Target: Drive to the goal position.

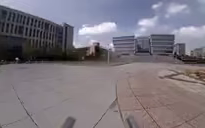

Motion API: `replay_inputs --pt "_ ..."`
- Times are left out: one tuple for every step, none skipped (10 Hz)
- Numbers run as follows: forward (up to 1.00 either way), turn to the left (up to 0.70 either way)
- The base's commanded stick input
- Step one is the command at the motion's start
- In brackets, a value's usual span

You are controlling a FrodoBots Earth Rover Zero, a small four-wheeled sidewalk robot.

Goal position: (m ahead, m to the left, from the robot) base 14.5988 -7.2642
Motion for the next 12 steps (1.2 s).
replay_inputs --pt "0.70 0.06" --pt "0.70 -0.19" --pt "0.70 -0.22" --pt "0.70 -0.22" --pt "0.70 -0.22" --pt "0.70 -0.22" --pt "0.70 -0.22" --pt "0.70 -0.22" --pt "0.70 -0.22" --pt "0.70 -0.12" --pt "0.70 -0.02" --pt "0.70 0.03"
